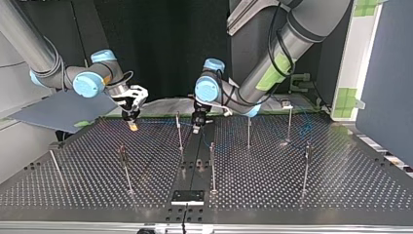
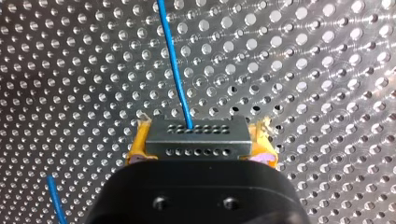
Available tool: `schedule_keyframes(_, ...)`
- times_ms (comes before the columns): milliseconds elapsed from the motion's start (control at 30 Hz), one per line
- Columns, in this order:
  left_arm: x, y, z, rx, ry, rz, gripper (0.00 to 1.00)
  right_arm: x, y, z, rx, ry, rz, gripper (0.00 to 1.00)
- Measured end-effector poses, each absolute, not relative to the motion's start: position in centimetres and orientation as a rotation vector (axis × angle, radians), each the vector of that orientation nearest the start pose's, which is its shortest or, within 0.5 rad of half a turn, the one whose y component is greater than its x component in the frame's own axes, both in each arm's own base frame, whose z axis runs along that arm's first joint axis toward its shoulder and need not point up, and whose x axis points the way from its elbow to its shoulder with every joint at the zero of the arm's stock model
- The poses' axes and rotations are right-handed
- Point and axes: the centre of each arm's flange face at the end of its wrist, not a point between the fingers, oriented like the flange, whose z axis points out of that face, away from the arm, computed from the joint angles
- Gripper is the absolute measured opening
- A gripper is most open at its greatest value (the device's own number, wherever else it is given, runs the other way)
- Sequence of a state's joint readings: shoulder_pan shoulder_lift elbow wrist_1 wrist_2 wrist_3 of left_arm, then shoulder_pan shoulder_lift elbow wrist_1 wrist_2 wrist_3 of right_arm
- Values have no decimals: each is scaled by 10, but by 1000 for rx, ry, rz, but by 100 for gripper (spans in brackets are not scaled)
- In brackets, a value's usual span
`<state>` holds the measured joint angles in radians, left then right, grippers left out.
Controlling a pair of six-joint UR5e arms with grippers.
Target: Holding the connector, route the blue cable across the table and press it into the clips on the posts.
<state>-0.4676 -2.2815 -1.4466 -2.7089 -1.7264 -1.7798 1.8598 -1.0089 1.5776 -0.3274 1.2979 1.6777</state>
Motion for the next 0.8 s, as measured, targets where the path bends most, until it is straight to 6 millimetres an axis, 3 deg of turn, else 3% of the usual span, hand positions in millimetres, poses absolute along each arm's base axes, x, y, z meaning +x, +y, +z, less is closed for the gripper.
schedule_keyframes(200,551,-415,159,135,1764,-309,100,329,-556,191,1775,-1192,1543,0)
schedule_keyframes(367,540,-418,181,140,1766,-276,100,325,-557,190,1774,-1201,1536,0)
schedule_keyframes(533,521,-430,202,160,1770,-280,100,320,-558,190,1777,-1219,1522,0)
schedule_keyframes(800,484,-457,205,198,1812,-257,100,309,-561,188,1787,-1248,1490,0)
